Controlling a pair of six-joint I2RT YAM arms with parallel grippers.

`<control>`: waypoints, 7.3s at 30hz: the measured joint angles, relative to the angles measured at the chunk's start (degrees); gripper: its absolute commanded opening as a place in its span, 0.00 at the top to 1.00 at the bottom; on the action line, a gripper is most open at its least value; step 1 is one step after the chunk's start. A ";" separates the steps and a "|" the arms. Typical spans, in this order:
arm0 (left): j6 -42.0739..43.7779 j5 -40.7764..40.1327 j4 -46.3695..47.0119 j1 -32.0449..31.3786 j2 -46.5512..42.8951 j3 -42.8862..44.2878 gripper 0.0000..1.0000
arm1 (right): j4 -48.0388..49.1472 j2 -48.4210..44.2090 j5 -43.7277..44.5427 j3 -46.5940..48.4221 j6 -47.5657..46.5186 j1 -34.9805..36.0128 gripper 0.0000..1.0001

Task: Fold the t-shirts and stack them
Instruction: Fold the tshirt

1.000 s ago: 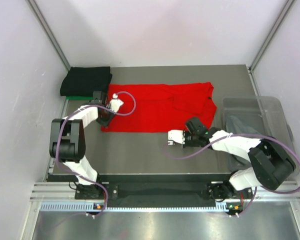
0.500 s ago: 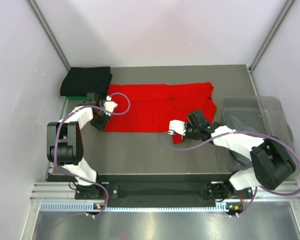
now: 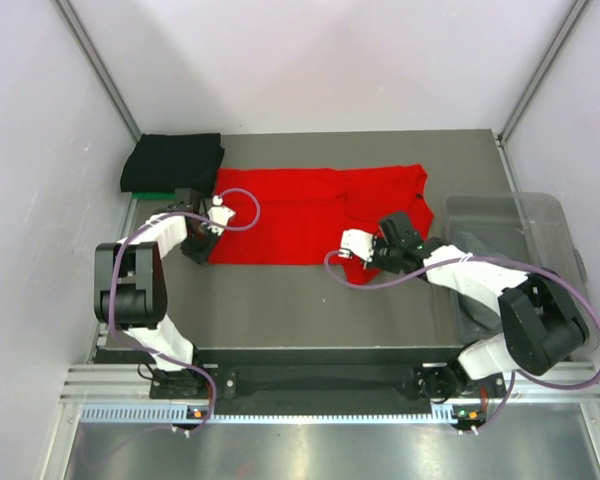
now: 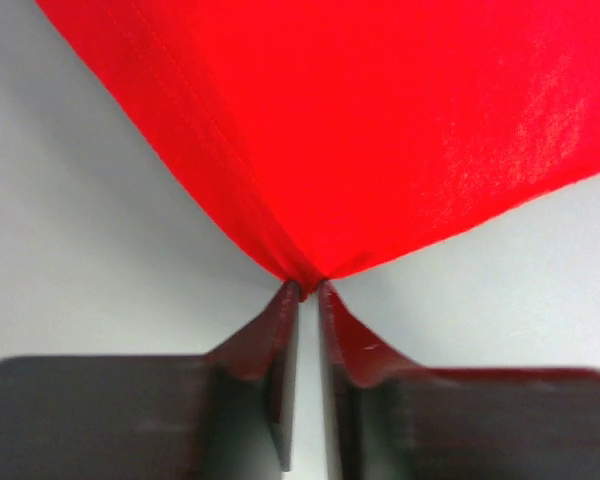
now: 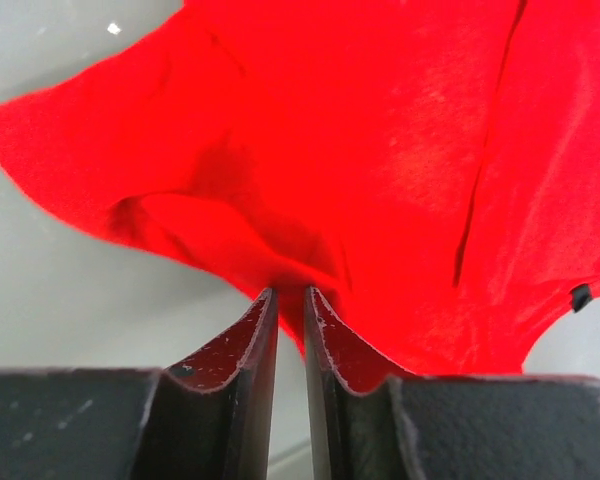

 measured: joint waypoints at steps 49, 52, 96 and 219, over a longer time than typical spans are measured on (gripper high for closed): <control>-1.51 -1.16 1.70 0.00 -4.68 -2.82 1.00 | -28.37 14.36 -26.80 16.46 -8.90 -18.67 0.71; -1.51 -1.14 1.84 0.00 -4.66 -2.95 1.00 | -27.85 14.62 -26.77 16.79 -7.91 -18.64 0.70; -1.55 -1.09 3.13 0.00 -4.66 -4.61 1.00 | -21.53 17.20 -23.93 17.49 -1.01 -18.64 0.67; -10.14 -3.50 13.05 -1.44 19.30 28.98 0.63 | -14.36 44.70 -11.45 66.82 27.10 -23.87 0.57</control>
